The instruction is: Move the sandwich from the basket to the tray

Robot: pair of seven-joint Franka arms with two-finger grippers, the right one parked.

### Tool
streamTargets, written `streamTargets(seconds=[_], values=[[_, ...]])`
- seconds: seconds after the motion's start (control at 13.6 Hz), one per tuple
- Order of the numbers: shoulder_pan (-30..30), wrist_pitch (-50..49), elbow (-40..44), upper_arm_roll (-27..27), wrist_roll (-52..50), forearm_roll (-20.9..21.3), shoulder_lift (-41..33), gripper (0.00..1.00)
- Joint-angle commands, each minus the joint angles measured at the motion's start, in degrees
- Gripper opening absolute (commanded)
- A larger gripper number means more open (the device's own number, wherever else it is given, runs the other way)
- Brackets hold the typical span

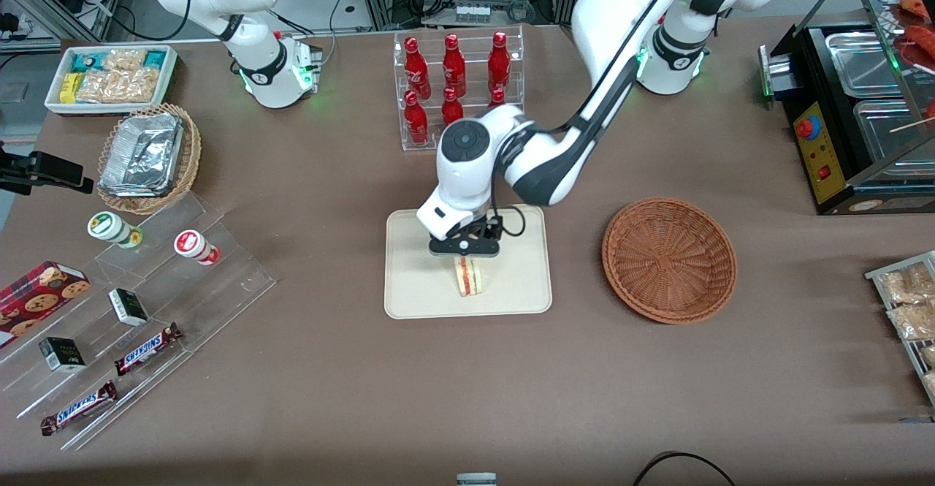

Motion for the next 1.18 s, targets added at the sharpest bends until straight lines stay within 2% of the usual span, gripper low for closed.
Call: streamTargets(seconds=[0.0,0.29,0.52,0.88,1.11], values=[[2.39,-7.25,-1.77,0.31,-3.63,-2.44,-8.43,1.00],[9.51,-14.82,-7.28,0.13,-2.68,-2.98,-20.81,1.00],[14.78,-20.52,-10.64,0.22,3.54,-2.98,-27.77,1.00],[26.11,-29.50,-10.82,0.31,21.63,-3.06,-34.28,1.00],[33.75,-31.70,-12.66,0.31,34.63,-6.48,-37.80,1.00]])
